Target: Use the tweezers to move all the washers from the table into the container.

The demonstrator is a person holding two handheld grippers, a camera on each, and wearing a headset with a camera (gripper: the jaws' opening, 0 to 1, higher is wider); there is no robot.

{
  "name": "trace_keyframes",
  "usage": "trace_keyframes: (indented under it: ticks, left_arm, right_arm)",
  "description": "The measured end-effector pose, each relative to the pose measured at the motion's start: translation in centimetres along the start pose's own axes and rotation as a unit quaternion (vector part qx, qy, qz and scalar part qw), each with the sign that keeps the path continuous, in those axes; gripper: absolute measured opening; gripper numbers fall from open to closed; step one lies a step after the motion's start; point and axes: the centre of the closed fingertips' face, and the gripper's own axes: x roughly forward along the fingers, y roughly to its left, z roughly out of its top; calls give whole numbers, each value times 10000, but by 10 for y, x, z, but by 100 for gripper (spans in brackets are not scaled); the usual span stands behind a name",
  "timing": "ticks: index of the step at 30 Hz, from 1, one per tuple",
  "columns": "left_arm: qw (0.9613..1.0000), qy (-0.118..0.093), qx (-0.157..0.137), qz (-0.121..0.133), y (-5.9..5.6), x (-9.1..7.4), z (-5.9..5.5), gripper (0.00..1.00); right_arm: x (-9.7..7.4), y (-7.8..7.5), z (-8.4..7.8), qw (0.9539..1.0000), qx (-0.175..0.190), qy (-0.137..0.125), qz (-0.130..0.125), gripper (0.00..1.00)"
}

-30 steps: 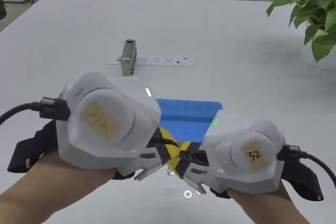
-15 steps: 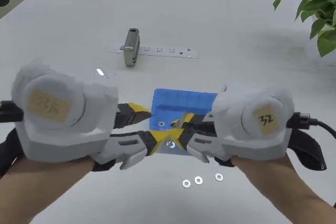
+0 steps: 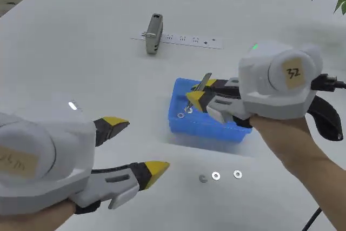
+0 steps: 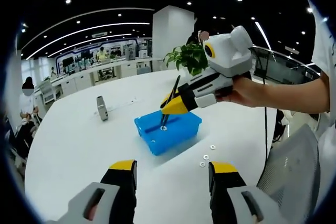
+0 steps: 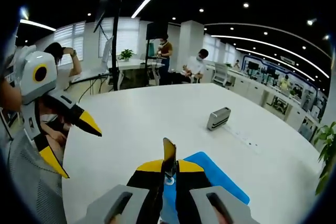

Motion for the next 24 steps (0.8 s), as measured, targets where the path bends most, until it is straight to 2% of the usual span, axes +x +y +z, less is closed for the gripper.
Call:
trace_keyframes:
  ticks: [3,5,10,13,16,19,21,24]
  left_arm:
    - [9999,44,-109,25,0,-3,-11,57]
    - [9997,193,-85,97,2,-5,-22,57]
    - [9990,213,-252,291,5,-9,-37,58]
    - [9985,97,-321,423,6,-14,-38,58]
    - [9975,-60,-450,540,7,-19,-38,63]
    - [9969,-164,-367,674,10,-20,-30,68]
    - [9973,9,-248,688,8,-22,-35,71]
    - [9970,10,-334,697,5,-26,-42,78]
  right_arm:
    - [7,-4,-7,10000,-26,77,-31,3]
    - [11,-6,-13,9999,-13,144,-41,3]
    - [20,-9,-23,9997,96,209,-14,3]
    - [26,-11,-30,9995,139,282,11,3]
    - [32,-11,-38,9993,220,312,45,4]
    - [36,-10,-42,9990,232,372,57,4]
    - [37,-11,-45,9989,199,417,61,4]
    - [38,-11,-49,9987,165,476,43,4]
